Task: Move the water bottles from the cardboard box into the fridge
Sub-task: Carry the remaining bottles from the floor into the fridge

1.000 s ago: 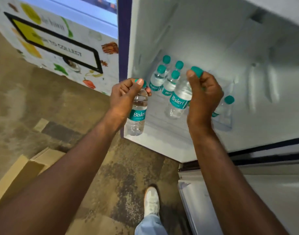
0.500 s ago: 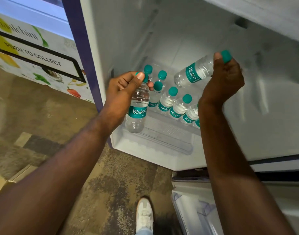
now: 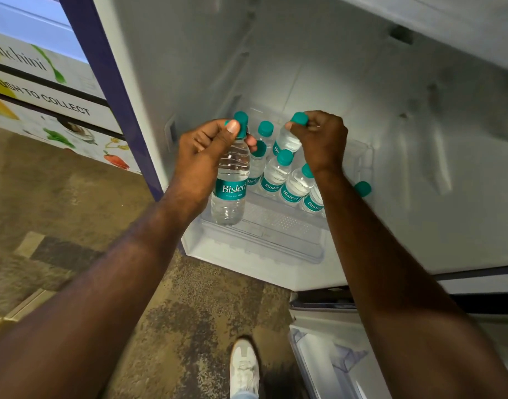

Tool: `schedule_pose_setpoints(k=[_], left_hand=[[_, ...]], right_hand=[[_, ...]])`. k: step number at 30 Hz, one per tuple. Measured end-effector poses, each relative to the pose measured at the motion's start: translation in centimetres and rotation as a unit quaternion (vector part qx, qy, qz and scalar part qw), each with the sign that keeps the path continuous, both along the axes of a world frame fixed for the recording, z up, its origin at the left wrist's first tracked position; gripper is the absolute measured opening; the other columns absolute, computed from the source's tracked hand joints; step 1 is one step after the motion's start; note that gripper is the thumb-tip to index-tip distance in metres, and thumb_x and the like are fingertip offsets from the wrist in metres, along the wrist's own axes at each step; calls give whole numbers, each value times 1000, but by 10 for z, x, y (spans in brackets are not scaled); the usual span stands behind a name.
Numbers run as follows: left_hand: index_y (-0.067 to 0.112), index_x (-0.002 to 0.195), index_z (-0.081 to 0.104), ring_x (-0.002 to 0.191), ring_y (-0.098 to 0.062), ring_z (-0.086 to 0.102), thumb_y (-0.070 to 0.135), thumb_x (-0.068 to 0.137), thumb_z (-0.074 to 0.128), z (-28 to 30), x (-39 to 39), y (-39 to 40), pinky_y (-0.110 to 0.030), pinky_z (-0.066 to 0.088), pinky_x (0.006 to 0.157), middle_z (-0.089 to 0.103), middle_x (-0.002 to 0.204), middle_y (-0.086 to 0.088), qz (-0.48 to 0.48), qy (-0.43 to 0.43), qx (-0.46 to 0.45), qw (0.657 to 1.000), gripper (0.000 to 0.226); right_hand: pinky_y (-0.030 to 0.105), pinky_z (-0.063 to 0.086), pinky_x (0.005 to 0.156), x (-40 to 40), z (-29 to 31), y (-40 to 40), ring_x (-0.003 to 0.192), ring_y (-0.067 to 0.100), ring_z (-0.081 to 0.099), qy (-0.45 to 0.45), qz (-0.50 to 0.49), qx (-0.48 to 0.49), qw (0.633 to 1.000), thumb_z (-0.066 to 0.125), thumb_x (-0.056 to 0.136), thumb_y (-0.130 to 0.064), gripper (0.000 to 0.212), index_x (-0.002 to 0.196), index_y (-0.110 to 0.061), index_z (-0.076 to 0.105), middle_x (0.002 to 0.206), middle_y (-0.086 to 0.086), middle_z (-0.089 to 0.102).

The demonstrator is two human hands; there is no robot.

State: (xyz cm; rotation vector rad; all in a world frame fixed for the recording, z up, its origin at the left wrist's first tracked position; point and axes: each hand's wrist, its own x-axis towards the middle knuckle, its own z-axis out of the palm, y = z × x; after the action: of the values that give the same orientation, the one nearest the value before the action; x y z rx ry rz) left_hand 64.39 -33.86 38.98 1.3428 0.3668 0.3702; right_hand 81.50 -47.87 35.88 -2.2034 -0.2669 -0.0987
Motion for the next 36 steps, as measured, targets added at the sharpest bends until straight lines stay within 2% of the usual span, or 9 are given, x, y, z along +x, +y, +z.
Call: schedule_pose_setpoints(k=[5, 11, 16, 21, 25, 27, 30, 32, 36], left_hand=[[11, 109, 67, 93, -19, 74, 25, 104, 51, -1, 2, 0, -33, 60, 86, 76, 94, 0, 6, -1, 4, 1000, 22], [11, 109, 68, 93, -19, 74, 24, 104, 51, -7, 5, -2, -32, 59, 84, 77, 95, -1, 6, -13, 3, 1000, 22], [7, 110, 68, 95, -26, 73, 21, 105, 52, -10, 8, -7, -43, 59, 91, 76, 101, -9, 18, -33, 15, 999, 22], [2, 114, 67, 99, -28, 73, 19, 104, 53, -6, 15, -6, -41, 59, 90, 74, 106, -16, 24, -47, 5, 999, 24], [6, 108, 70, 98, -29, 73, 25, 99, 58, 1, 24, -8, -41, 60, 87, 74, 105, -14, 42, -61, 18, 997, 24], [6, 106, 70, 94, -25, 73, 23, 98, 60, 6, 31, -11, -38, 59, 84, 75, 101, -11, 56, -76, 21, 995, 21], [-5, 107, 67, 87, -23, 71, 18, 98, 60, 14, 45, -14, -38, 59, 82, 74, 97, -13, 55, -103, 24, 993, 26], [-5, 104, 68, 86, -24, 71, 18, 97, 61, 22, 55, -17, -39, 59, 83, 73, 96, -15, 46, -112, 28, 992, 24], [0, 93, 69, 78, -20, 69, 14, 95, 65, 38, 77, -24, -35, 56, 77, 73, 89, -14, 11, -138, 33, 990, 15]], right_hand=[[21, 51, 82, 4, -7, 5, 87, 11, 62, 19, 35, -78, 996, 80, 84, -37, 36, 110, -12, 74, 107, 1, 74], [20, 46, 79, 4, -13, 2, 88, 11, 61, 30, 59, -121, 990, 79, 84, -41, 40, 111, -12, 71, 110, 1, 73], [11, 40, 68, 5, -16, -3, 85, 9, 60, 42, 67, -112, 991, 78, 84, -41, 40, 109, -11, 71, 106, 1, 72], [9, 41, 73, 4, -13, -5, 95, 12, 65, 81, 62, -56, 993, 72, 90, -40, 37, 113, -11, 73, 112, 1, 73], [-6, 38, 75, -12, 2, -8, 106, 12, 66, 35, 8, 29, 999, 61, 99, -34, 34, 119, -10, 72, 119, 3, 72], [1, 46, 87, -31, 12, -12, 110, 11, 67, -4, 13, 99, 995, 58, 100, -34, 36, 123, -11, 70, 121, 2, 72], [27, 55, 96, -64, 23, -15, 113, 11, 67, -15, 109, 185, 977, 60, 96, -33, 38, 128, -11, 65, 123, 1, 71], [23, 55, 92, -76, 28, -13, 114, 10, 66, -19, 146, 181, 972, 66, 91, -34, 47, 132, -13, 61, 126, -1, 69], [17, 55, 82, -74, 40, -8, 106, 6, 67, -55, 123, 188, 973, 75, 85, -27, 56, 136, -13, 56, 123, -6, 68]])
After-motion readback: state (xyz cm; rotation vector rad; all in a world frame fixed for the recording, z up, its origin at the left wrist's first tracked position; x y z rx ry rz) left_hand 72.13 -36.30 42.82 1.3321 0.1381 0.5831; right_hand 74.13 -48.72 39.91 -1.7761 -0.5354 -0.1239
